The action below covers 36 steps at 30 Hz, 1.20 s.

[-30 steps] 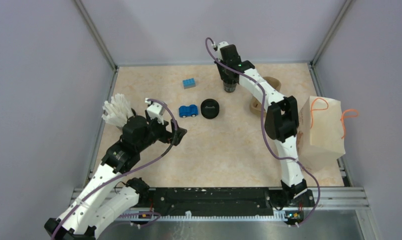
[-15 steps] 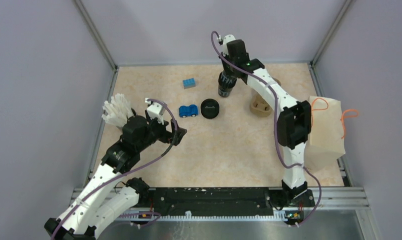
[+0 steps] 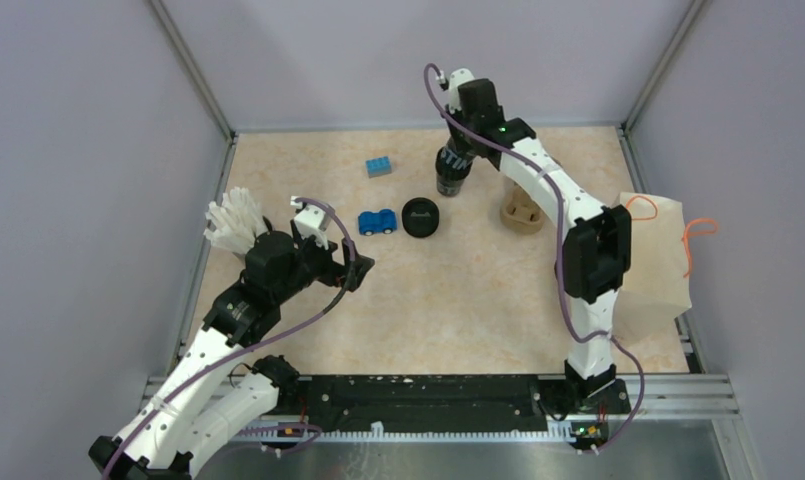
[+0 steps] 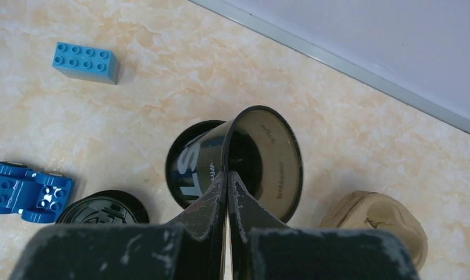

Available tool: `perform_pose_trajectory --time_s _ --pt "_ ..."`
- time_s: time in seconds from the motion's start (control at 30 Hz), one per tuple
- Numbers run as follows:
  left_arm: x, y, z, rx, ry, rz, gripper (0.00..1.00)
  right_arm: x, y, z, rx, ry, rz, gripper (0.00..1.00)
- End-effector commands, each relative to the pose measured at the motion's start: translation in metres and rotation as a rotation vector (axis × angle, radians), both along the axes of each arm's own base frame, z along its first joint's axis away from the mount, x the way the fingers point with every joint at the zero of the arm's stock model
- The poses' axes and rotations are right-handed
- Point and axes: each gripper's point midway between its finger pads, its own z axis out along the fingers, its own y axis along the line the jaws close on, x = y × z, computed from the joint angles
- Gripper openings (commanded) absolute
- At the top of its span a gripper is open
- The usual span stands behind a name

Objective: Pack the takeout coffee

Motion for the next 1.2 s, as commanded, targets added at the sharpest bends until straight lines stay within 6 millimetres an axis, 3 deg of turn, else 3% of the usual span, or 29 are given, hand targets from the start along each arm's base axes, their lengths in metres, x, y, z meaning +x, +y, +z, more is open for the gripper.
perform_pose_trajectory --time_s 0.0,0.3,0.43,0.47,0.57,0.63,1.17 --pt "0.004 -0.003 0.009 -0.012 -0.044 -0.005 0.99 -0.010 -0.014 0.071 0.040 -0.137 -0.007 0.00" --pt "0.005 -0.002 0.008 -0.007 -0.042 0.001 0.99 -0.022 -0.019 0.092 0.035 -0.160 0.004 0.00" --pt "0.006 -0.002 0.008 -0.007 -0.041 0.003 0.99 -0.030 -0.016 0.089 0.031 -0.139 0.045 0.00" --pt "0.006 -0.001 0.008 -0.008 -0.041 0.004 0.99 -0.029 -0.017 0.086 0.027 -0.143 0.045 0.05" --pt "0.005 -0.001 0.008 -0.008 -0.040 0.003 0.99 -0.029 -0.008 0.079 0.059 -0.121 0.108 0.41" --pt "0.005 -0.001 0.007 -0.006 -0.040 0.006 0.99 -0.027 -0.001 0.073 0.099 -0.093 0.154 0.49" --pt "0.007 0.001 0.005 0.002 -0.038 0.018 0.99 0.003 0.005 0.030 0.187 0.057 0.234 0.53"
